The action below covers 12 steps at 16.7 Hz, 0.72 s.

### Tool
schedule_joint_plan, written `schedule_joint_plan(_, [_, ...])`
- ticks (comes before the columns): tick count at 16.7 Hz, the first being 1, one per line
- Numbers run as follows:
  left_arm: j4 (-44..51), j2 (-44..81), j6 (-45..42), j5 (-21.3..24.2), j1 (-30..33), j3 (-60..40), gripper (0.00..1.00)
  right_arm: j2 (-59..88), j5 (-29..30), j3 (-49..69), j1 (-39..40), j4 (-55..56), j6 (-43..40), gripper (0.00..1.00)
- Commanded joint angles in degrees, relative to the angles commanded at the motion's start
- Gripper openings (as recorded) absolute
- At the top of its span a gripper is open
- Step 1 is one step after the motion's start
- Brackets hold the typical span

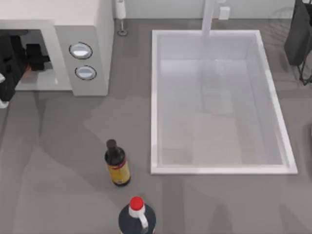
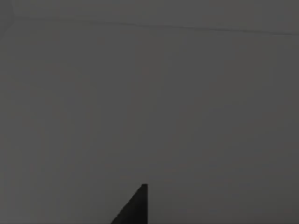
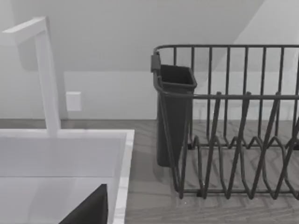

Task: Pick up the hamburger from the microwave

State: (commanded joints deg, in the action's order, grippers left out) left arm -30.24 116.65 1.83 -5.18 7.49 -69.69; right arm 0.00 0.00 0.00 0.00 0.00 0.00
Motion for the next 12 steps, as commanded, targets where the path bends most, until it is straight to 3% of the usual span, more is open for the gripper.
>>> schedule_joint_plan(7, [6.44,-32.49,3.59,-10.53,10.93,28.53,0.0,0.0,0.0,0.0,0.0,0.0,0.0,1.0])
schedule_joint_plan(12, [8.24,-39.39,4.6,-13.48,14.0,35.38,0.0,0.0,0.0,0.0,0.0,0.0,0.0,1.0])
